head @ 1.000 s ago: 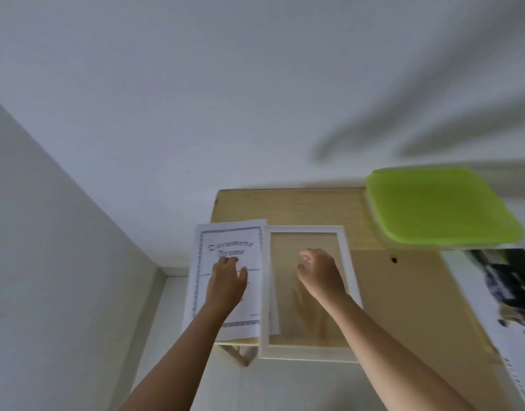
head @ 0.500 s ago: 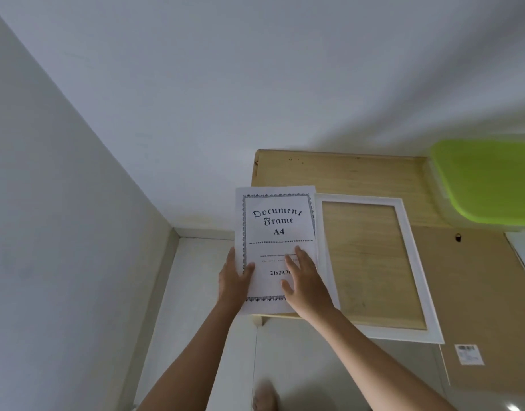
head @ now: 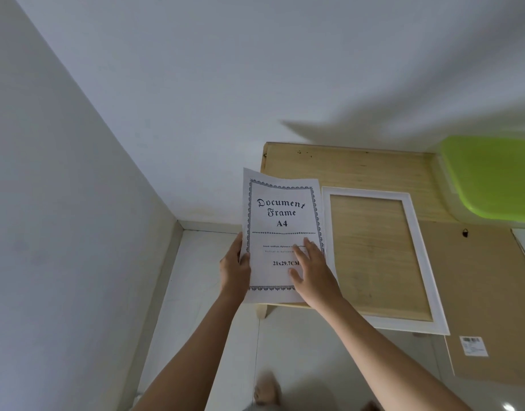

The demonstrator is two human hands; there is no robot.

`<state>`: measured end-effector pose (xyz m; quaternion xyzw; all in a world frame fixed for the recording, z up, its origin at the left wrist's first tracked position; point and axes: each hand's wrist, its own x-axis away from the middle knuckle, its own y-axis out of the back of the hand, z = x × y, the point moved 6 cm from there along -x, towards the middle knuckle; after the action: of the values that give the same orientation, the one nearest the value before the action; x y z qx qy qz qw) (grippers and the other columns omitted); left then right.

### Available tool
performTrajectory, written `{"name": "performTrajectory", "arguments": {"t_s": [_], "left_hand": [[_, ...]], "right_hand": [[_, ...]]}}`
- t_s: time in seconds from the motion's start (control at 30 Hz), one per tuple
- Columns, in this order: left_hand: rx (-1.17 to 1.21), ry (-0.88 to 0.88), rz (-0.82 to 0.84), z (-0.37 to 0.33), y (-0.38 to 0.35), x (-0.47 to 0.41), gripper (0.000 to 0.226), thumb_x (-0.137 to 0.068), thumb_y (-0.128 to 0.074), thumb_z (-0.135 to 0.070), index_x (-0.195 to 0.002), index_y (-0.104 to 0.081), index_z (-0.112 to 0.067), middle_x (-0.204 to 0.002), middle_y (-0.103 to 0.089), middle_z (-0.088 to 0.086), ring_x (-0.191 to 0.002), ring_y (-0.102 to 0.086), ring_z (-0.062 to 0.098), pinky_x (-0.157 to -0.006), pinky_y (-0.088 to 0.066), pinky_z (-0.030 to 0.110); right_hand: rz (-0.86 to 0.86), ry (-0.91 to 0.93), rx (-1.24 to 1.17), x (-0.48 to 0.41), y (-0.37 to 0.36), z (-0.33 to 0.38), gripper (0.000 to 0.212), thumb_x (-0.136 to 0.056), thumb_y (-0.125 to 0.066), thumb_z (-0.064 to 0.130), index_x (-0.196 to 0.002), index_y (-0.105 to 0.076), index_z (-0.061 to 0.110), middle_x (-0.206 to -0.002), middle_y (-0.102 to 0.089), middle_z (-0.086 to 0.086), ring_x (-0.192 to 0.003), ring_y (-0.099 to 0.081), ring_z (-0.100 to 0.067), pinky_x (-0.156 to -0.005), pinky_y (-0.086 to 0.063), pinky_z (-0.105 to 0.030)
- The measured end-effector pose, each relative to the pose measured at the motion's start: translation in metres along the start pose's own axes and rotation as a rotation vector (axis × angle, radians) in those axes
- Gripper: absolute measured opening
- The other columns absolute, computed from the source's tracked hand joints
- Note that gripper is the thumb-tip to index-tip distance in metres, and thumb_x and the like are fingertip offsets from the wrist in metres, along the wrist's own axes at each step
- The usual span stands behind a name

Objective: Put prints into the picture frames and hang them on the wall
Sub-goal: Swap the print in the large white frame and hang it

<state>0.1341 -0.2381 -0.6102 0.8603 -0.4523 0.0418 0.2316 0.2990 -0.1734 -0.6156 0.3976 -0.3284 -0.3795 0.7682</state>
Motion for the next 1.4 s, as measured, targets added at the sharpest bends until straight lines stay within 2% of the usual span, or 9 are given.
{"name": "performTrajectory", "arguments": {"t_s": [0.27,0.43,0.57,0.73,0.93,1.07,1.2,1.3,1.4], "left_hand": [[0.076,-0.025,-0.084,-0.013,0.046,-0.007,0.051,-0.088,-0.045,0.003,-0.135,-0.047,-0.019,-0.129,-0.059,0.0,-0.118,-0.055,0.017,-0.101,-0.045,0.038],[0.101,-0.137,-0.192,-0.046,0.076,0.004,0.048,-0.09,-0.046,0.002,-0.135,-0.046,-0.014,-0.128,-0.056,-0.003,-0.106,-0.059,0.011,-0.073,-0.047,0.004],[0.097,-0.222,-0.152,-0.073,0.068,0.022,0.045,-0.094,-0.047,-0.006,-0.137,-0.043,-0.018,-0.116,-0.06,-0.006,-0.083,-0.065,0.008,-0.059,-0.052,0.012],[0.022,-0.347,-0.145,-0.097,0.05,0.04,0.041,-0.095,-0.047,-0.009,-0.134,-0.047,-0.018,-0.129,-0.057,-0.003,-0.114,-0.058,0.014,-0.094,-0.049,0.026],[0.012,-0.525,-0.125,-0.116,0.027,0.057,0.044,-0.092,-0.046,0.004,-0.133,-0.046,-0.01,-0.118,-0.053,-0.016,-0.103,-0.049,-0.021,-0.087,-0.041,0.004],[0.03,-0.6,-0.035,-0.123,0.013,0.065,0.04,-0.096,-0.045,-0.01,-0.135,-0.044,-0.016,-0.136,-0.05,-0.003,-0.128,-0.043,0.002,-0.106,-0.037,0.022],[0.105,-0.513,0.023,-0.129,0.009,0.057,0.047,-0.094,-0.038,-0.047,-0.137,-0.04,-0.028,-0.145,-0.038,-0.01,-0.134,-0.031,-0.001,-0.11,-0.03,0.021],[0.173,-0.463,0.002,-0.141,0.006,0.042,0.065,-0.085,-0.027,-0.062,-0.14,-0.036,-0.028,-0.148,-0.033,-0.009,-0.133,-0.03,0.0,-0.1,-0.025,0.002],[0.121,-0.389,0.008,-0.15,-0.008,0.021,0.061,-0.09,-0.03,-0.06,-0.143,-0.029,-0.029,-0.152,-0.025,-0.007,-0.138,-0.024,0.008,-0.113,-0.022,0.027]], "right_hand": [[0.023,-0.025,0.017,-0.001,0.003,0.0,0.056,-0.095,-0.045,0.028,-0.145,-0.023,0.016,-0.156,-0.01,-0.006,-0.144,-0.005,-0.019,-0.114,-0.026,-0.034],[-0.069,0.065,-0.103,-0.006,0.027,0.038,0.051,-0.095,-0.047,0.023,-0.143,-0.03,0.013,-0.154,-0.02,-0.009,-0.143,-0.014,-0.019,-0.114,-0.023,-0.031],[-0.19,0.188,-0.532,-0.018,0.075,0.107,0.045,-0.095,-0.048,0.025,-0.137,-0.042,0.01,-0.139,-0.047,-0.008,-0.129,-0.043,-0.017,-0.108,-0.037,-0.037],[-0.214,0.159,-0.73,-0.027,0.122,0.144,0.048,-0.093,-0.052,0.029,-0.137,-0.042,0.012,-0.129,-0.056,-0.009,-0.104,-0.053,-0.005,-0.071,-0.036,0.007],[-0.289,0.117,-0.647,-0.029,0.14,0.135,0.046,-0.088,-0.059,0.019,-0.132,-0.048,0.013,-0.099,-0.064,-0.001,-0.083,-0.058,-0.005,-0.072,-0.041,-0.006],[-0.397,0.187,-0.63,-0.029,0.158,0.124,0.026,-0.086,-0.049,-0.001,-0.104,-0.067,0.008,-0.055,-0.044,-0.005,-0.05,-0.033,-0.008,-0.056,-0.032,-0.017],[-0.365,0.185,-0.745,-0.028,0.186,0.102,0.032,-0.087,-0.052,0.003,-0.117,-0.062,0.009,-0.061,-0.045,-0.018,-0.06,-0.039,-0.004,-0.06,-0.038,-0.017],[-0.372,0.153,-0.872,-0.018,0.21,0.074,0.041,-0.088,-0.054,0.002,-0.126,-0.055,0.016,-0.066,-0.05,0.001,-0.059,-0.041,0.0,-0.062,-0.039,-0.015],[-0.394,0.161,-1.033,-0.002,0.233,0.047,0.041,-0.087,-0.056,-0.004,-0.125,-0.055,0.011,-0.066,-0.056,0.013,-0.059,-0.046,0.004,-0.065,-0.039,-0.009]]}}
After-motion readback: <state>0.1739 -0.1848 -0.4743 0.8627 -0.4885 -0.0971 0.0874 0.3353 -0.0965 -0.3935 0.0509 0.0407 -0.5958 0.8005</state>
